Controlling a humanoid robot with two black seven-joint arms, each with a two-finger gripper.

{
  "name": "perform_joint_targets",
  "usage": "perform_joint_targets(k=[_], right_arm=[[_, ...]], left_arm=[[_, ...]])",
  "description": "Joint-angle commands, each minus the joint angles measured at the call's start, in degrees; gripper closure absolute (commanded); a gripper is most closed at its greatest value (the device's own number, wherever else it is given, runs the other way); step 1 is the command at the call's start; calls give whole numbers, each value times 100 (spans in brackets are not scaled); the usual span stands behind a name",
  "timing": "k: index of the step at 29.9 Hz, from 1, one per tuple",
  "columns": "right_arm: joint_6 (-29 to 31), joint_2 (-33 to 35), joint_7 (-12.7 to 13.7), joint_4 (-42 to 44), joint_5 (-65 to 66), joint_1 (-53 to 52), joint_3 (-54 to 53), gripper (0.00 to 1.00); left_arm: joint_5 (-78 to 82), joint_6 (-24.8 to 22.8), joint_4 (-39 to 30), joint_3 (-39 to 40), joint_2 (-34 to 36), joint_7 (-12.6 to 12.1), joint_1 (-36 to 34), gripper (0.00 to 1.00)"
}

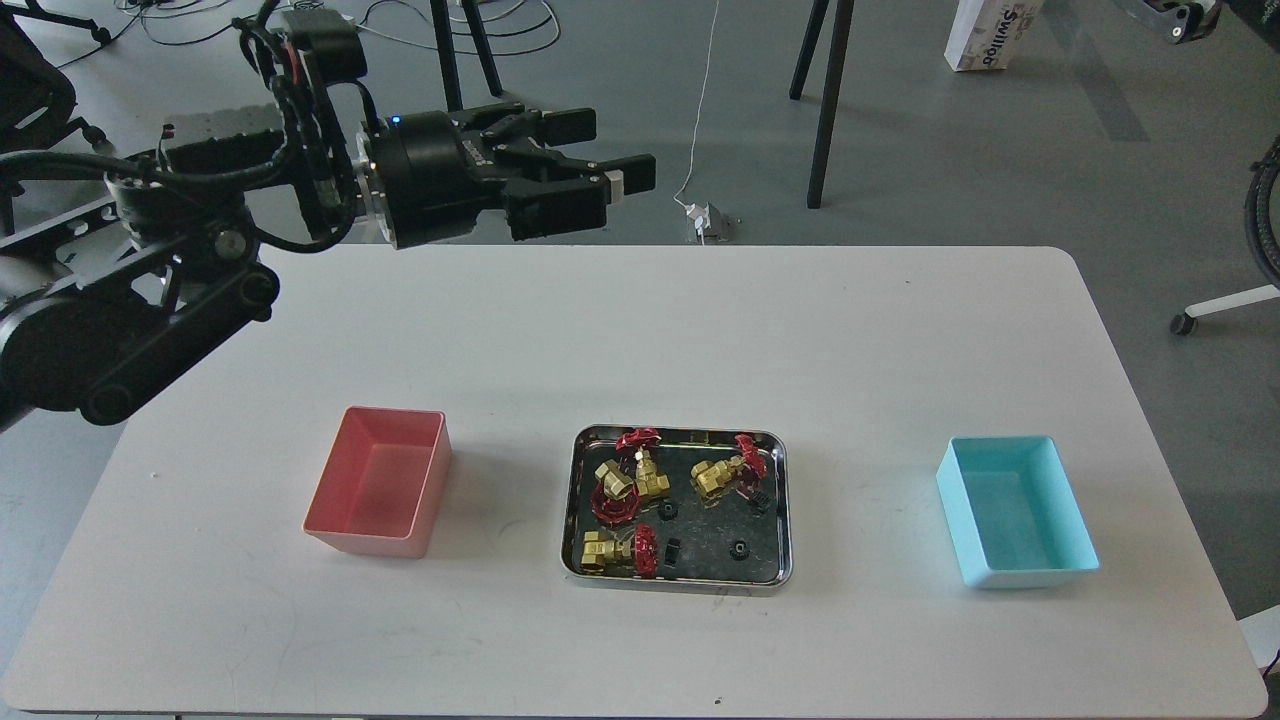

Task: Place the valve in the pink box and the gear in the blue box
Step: 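Reach the left gripper over the tray toward a brass valve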

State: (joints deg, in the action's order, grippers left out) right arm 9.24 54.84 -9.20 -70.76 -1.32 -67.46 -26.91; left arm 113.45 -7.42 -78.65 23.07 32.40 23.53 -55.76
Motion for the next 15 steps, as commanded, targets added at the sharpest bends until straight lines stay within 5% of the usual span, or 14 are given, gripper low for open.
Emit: perform_joint_targets(k=[1, 4, 8, 15], right_arm=[[-2, 10, 6, -8, 0, -83, 1, 1], [-2, 80, 6, -8, 0, -110, 1, 1], [-2, 106, 6, -8, 0, -110, 1, 1], [-2, 98, 14, 27, 17, -110, 10, 1]], left_arm=[[432, 39, 7, -479, -233, -50, -32, 0], [415, -259, 130, -532, -540, -207, 30, 0], [362, -304, 892, -436, -1147, -884, 468, 0], [370, -470, 1036, -523, -1271, -920, 786, 0]])
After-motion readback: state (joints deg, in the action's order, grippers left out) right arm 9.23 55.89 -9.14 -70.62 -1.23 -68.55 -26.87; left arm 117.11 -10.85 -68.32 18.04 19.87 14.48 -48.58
